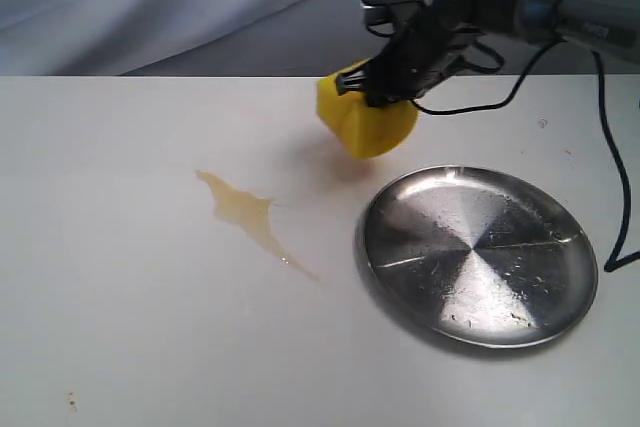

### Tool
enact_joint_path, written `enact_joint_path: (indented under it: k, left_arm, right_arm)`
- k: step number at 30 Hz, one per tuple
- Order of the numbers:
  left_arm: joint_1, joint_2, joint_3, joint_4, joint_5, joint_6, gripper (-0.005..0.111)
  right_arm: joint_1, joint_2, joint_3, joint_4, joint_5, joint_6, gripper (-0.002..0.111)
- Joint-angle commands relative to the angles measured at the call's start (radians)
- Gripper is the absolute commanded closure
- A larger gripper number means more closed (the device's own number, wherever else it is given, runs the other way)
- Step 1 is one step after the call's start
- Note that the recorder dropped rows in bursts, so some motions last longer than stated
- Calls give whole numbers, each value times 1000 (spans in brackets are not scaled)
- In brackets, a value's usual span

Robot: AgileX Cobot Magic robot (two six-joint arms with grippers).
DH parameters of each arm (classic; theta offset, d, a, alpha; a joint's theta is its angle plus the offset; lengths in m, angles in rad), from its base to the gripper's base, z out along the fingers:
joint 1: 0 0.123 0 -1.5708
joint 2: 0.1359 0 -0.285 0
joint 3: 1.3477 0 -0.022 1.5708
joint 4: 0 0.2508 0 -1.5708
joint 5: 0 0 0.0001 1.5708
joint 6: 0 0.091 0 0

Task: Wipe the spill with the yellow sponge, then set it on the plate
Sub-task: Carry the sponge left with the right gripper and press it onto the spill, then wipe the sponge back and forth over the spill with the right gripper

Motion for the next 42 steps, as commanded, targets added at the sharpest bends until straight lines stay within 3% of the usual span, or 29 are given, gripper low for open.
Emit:
enact_joint_path:
  k: [1,4,9,12,14,18,22,23,32,42]
  left_arm:
    - [1,-3,-3,0,-6,-8,107]
    - [1,-3,-3,0,-6,-8,107]
    - [1,-3,-3,0,-6,-8,107]
    - [1,-3,-3,0,-6,-8,107]
    - [1,-3,-3,0,-6,-8,107]
    - [1,-3,-3,0,-6,-8,107]
    - [1,-3,-3,0,-6,-8,107]
    - [1,-3,-3,0,-6,-8,107]
    - [1,-3,-3,0,-6,-8,107]
    - [1,-3,-3,0,-6,-8,107]
  right_arm:
    - [155,-33,2,18,4,-36,108]
    - [264,-12,2,51,-71,-32,108]
    - [358,54,2,64,-252,-14,108]
    - [364,103,1,64,-323,71,108]
    - [352,152,-46,58,-223,81,108]
    - [350,277,-269,-117,162,125,108]
    - [350,295,-324,-215,478,125,108]
    - [350,295,-322,-222,479,125,108]
    - [388,185,-52,-194,479,116,108]
    - [428,-64,445,-155,192,116,108]
